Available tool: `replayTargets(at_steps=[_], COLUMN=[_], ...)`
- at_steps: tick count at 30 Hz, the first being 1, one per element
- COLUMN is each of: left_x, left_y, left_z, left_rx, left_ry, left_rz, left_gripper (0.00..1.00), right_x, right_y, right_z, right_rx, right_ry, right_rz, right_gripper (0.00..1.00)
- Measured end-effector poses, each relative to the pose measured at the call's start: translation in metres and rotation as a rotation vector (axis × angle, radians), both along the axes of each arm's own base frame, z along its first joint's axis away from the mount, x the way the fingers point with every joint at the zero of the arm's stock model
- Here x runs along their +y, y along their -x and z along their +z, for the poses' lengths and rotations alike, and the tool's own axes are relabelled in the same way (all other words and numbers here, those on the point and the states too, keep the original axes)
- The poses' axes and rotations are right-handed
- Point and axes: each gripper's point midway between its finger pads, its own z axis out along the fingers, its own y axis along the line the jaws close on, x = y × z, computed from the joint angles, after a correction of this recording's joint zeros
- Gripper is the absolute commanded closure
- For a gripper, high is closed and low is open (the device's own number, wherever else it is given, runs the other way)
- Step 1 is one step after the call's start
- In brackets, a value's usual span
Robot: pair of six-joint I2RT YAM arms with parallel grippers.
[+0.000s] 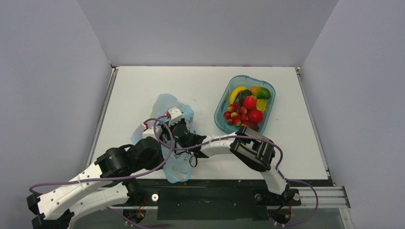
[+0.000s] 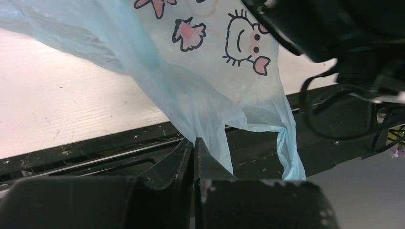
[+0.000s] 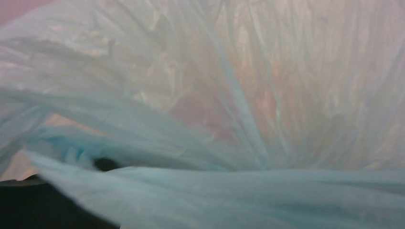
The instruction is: Take the fake fruits out of the plastic bag
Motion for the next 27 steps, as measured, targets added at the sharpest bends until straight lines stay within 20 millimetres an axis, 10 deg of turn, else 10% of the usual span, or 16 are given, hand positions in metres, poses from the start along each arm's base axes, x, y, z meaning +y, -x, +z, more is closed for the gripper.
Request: replayTargets(at_steps=[8, 17, 27], left_x=[-0.019, -0.015, 0.019], left_y=[-0.003, -0.001, 0.004], left_z=[-0.001, 0.001, 0.009], left_rx=[0.017, 0.011, -0.048], left_ry=[0.029, 0.051, 0.099], left_rz=[-0.031, -0.012, 0.102], left_gripper=[1.00, 1.00, 1.00], right_x=[0.023, 0.023, -0.026], right_y=[-0.018, -0.039, 0.005], right_z=[-0.037, -0.041, 0.003], right_rx=[-0.033, -0.099, -0.046], right_ry=[0.057, 0.103, 0.090], right_rz=[-0.065, -0.160, 0.008], right_gripper=[0.05, 0.78, 0.96])
